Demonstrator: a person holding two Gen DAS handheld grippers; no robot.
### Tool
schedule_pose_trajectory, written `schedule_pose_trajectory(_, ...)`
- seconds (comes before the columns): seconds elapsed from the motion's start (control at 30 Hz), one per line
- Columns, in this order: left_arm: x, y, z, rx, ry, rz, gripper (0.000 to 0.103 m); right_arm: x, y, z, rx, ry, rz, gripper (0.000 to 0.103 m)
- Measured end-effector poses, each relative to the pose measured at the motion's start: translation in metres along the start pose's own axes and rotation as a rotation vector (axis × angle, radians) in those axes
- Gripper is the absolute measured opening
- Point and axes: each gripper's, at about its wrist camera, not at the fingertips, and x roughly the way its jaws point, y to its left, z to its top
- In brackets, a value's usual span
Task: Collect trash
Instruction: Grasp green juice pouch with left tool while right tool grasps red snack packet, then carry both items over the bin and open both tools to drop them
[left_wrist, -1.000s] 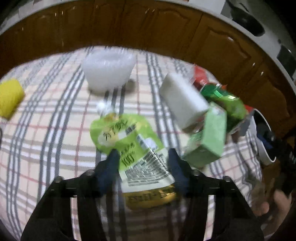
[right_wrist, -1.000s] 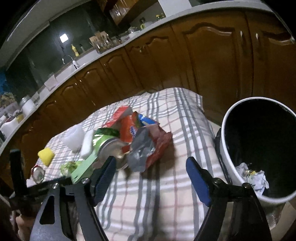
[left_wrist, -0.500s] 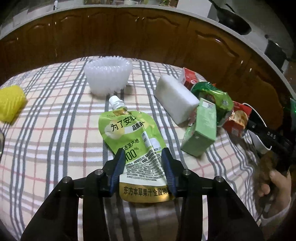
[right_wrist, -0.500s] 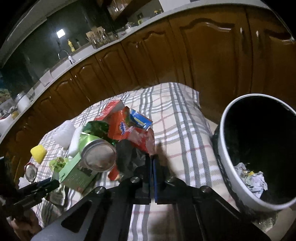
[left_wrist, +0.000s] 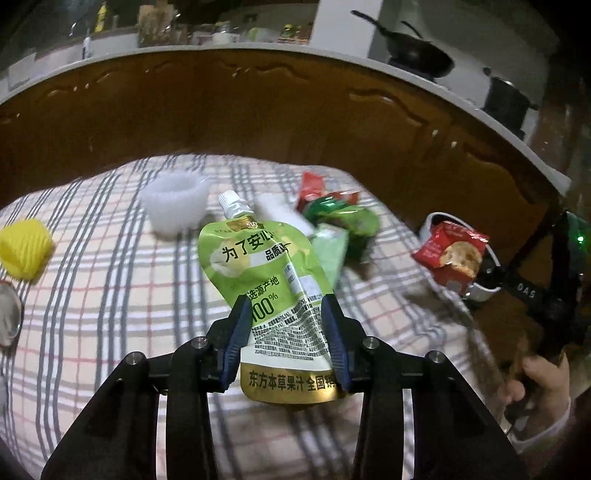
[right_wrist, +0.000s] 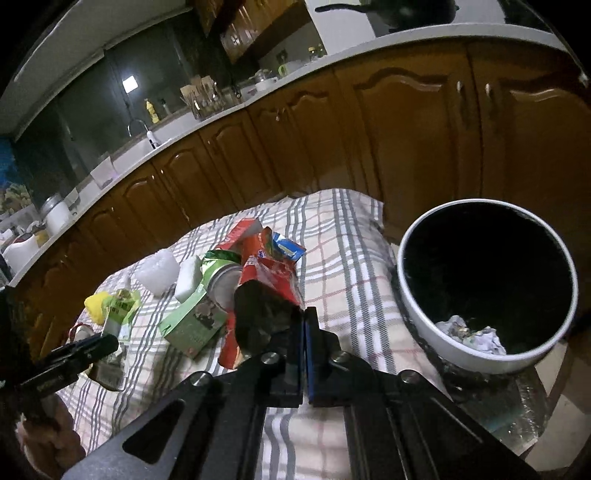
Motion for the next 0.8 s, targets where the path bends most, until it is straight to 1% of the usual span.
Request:
schedule_pose_trajectory(0.3,-0.001,-0.053,0.014,0.083,-0.019,-0.083,0.038,-0.033,-0.028,-0.001,0.036,-0.050,-0.053,0.000)
schedule_pose_trajectory(0.6,0.015,-0.111,0.026,0.171,-0.013,-0.166,0.038,-0.060,-0.066,-0.003,0.091,-0.099,-0.134,0.000)
schedule_pose_trajectory(0.8,0.027,-0.148,0.034,0.208,-0.002,-0.211,0.038,-0.072,-0.091,-0.002,0.131,-0.125,-0.177,0.000)
